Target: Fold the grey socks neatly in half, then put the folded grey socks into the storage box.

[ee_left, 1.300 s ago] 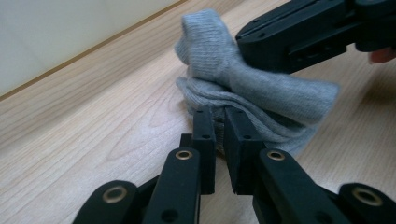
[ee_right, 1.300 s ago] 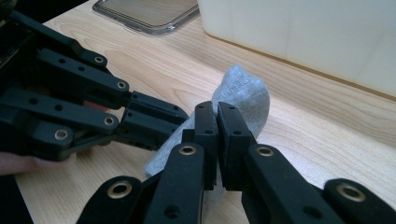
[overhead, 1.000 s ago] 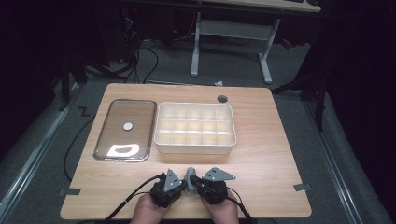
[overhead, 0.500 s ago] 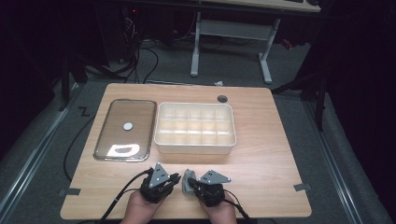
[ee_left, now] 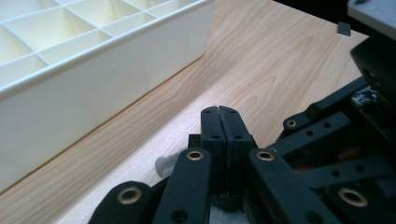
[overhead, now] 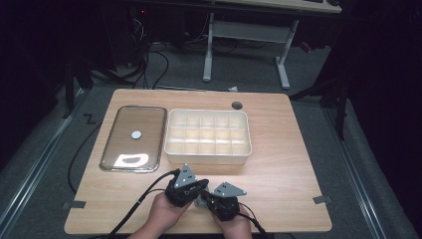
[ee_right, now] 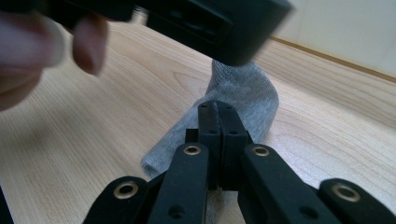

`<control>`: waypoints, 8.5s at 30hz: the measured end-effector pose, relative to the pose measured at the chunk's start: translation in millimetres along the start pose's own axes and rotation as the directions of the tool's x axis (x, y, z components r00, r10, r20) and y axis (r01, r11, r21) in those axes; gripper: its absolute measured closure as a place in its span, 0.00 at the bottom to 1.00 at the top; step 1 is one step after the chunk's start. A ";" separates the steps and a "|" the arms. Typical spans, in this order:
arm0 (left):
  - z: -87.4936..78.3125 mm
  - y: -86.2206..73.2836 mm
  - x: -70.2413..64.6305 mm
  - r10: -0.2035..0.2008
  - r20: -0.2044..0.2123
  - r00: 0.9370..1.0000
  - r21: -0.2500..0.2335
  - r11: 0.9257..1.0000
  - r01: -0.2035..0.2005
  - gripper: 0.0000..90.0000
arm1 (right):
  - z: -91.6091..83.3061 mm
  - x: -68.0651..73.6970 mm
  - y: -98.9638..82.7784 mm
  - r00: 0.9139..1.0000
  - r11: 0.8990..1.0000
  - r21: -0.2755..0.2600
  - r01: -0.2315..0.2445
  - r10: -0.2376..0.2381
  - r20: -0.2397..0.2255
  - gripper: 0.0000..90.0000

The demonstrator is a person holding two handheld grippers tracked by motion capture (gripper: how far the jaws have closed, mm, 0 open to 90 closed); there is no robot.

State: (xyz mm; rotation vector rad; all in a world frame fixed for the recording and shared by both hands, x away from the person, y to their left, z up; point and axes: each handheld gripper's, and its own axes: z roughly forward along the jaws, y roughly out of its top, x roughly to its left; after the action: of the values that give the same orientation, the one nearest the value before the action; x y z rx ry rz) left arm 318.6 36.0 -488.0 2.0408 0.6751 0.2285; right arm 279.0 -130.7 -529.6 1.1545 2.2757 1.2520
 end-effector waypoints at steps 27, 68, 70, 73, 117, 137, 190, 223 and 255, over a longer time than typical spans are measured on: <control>11.1 -33.5 18.9 -0.028 -0.043 0.999 0.011 1.000 0.029 1.00 | -24.0 17.1 10.3 0.998 0.995 -0.079 0.057 -0.058 -0.019 0.97; 10.5 -42.5 19.8 -0.034 -0.065 0.997 -0.036 0.999 0.032 0.93 | -14.2 1.2 -2.9 0.987 0.987 0.030 -0.158 0.158 -0.023 0.47; 9.8 -42.8 19.6 -0.033 -0.066 0.997 -0.038 0.999 0.031 0.93 | -10.4 -0.7 -4.8 0.983 0.982 0.057 -0.180 0.181 -0.030 0.45; 9.2 -43.2 19.5 -0.032 -0.066 0.997 -0.045 0.999 0.029 0.92 | -6.9 -3.5 -6.0 0.978 0.976 0.083 -0.201 0.204 -0.042 0.45; -70.4 -77.9 67.9 -0.053 -0.278 0.959 -0.002 0.999 0.055 0.66 | -3.2 9.3 -3.6 0.984 0.990 0.101 -0.103 0.116 -0.134 0.73; -72.3 -79.3 68.7 -0.056 -0.233 0.971 -0.015 0.998 0.055 0.61 | -14.1 -0.8 5.2 0.994 0.987 0.125 -0.098 0.103 -0.034 0.75; -67.5 -76.9 61.2 -0.012 -0.208 0.978 -0.044 0.999 0.003 0.49 | -93.8 -97.6 88.0 0.989 0.903 0.430 -0.021 -0.043 0.138 0.76; -70.9 -78.5 61.2 -0.002 -0.213 0.977 -0.040 0.999 -0.006 0.49 | -21.1 -154.2 170.9 0.988 0.782 0.618 -0.086 -0.011 0.151 0.77; -69.4 -78.6 59.4 0.011 -0.211 0.977 -0.021 1.000 -0.016 0.49 | 31.7 -168.6 151.3 0.983 0.613 0.782 -0.112 -0.046 0.177 0.81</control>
State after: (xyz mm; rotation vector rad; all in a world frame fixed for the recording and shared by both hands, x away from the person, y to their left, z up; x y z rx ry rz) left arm 310.0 151.2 -522.4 2.0169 0.7846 0.4642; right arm 480.9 -196.6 -444.6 1.4837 2.7240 0.0245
